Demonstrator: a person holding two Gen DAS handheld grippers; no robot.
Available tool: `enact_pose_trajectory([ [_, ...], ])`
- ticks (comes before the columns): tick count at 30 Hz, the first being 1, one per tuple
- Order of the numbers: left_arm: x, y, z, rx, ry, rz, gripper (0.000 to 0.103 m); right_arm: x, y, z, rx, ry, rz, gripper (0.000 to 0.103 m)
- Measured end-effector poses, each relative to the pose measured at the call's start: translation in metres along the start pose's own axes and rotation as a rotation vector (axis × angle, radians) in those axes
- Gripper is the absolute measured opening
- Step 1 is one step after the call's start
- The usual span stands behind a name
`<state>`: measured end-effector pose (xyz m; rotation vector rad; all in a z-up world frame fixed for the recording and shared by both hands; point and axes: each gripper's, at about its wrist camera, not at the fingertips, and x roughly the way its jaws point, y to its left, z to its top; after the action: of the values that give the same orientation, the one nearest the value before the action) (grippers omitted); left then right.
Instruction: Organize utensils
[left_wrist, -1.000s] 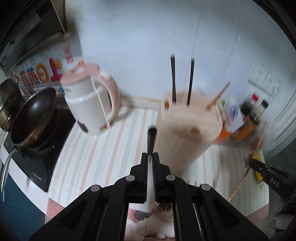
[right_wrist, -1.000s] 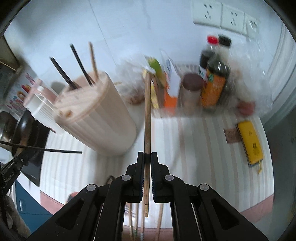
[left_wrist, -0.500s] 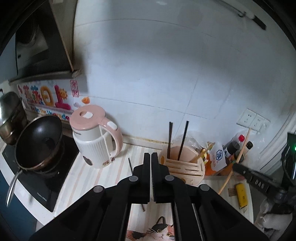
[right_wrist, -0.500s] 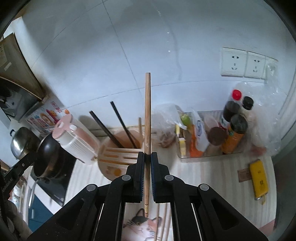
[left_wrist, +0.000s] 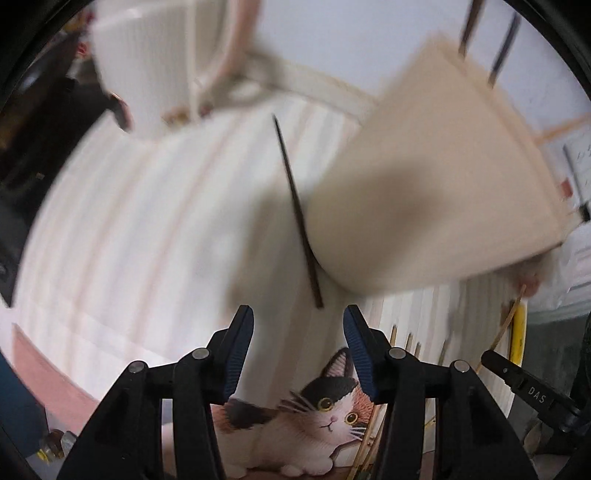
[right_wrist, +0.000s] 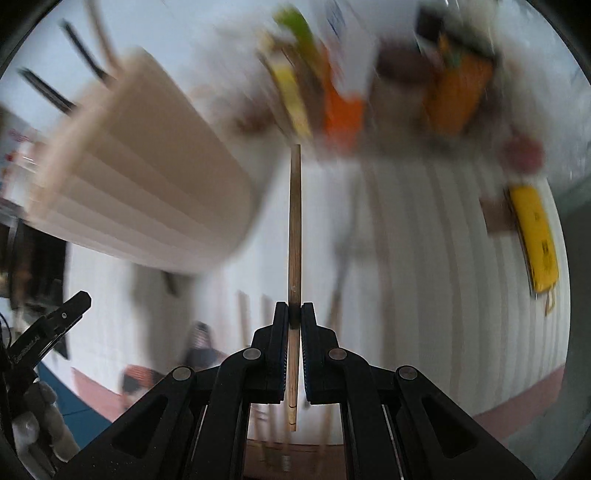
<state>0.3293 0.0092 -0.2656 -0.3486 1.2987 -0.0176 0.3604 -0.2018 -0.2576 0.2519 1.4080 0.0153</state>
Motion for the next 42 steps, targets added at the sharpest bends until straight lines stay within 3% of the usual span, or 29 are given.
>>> enact_pose_trajectory([
  [5, 0.050, -0.021, -0.007, 0.054, 0.041, 0.049, 0.047, 0.035, -0.022, -0.010, 0.047, 0.066, -0.075, 0.007],
  [10, 0.071, -0.028, -0.007, 0.066, 0.019, 0.094, 0.045, 0.051, -0.031, -0.016, 0.057, 0.095, -0.142, 0.007],
  [12, 0.073, -0.032, -0.008, 0.088, -0.018, 0.133, 0.033, 0.055, -0.033, -0.019, 0.056, 0.101, -0.160, 0.007],
  [13, 0.073, -0.033, -0.008, 0.101, -0.031, 0.159, 0.022, 0.056, -0.034, -0.019, 0.056, 0.103, -0.166, 0.007],
  [14, 0.073, -0.033, -0.010, 0.112, -0.036, 0.180, 0.004, 0.058, -0.035, -0.020, 0.055, 0.107, -0.172, 0.007],
  [21, 0.057, -0.007, -0.033, 0.154, 0.003, 0.214, 0.004, 0.065, -0.036, -0.028, 0.043, 0.124, -0.173, 0.007],
  [29, 0.022, 0.057, -0.096, 0.098, 0.161, 0.205, 0.004, 0.073, -0.021, -0.051, -0.006, 0.143, -0.123, 0.007],
  [34, 0.023, 0.075, -0.081, 0.021, 0.180, 0.136, 0.008, 0.085, -0.024, -0.063, 0.010, 0.176, -0.108, 0.007],
  [38, 0.032, 0.071, -0.055, 0.026, 0.160, 0.146, 0.009, 0.088, -0.025, -0.066, 0.006, 0.184, -0.114, 0.007],
  [39, 0.035, 0.068, -0.049, 0.031, 0.150, 0.156, 0.009, 0.097, -0.027, -0.052, 0.007, 0.188, -0.114, 0.007],
  [42, 0.044, 0.057, -0.026, 0.062, 0.131, 0.201, 0.009, 0.100, -0.032, -0.053, 0.002, 0.191, -0.123, 0.007],
])
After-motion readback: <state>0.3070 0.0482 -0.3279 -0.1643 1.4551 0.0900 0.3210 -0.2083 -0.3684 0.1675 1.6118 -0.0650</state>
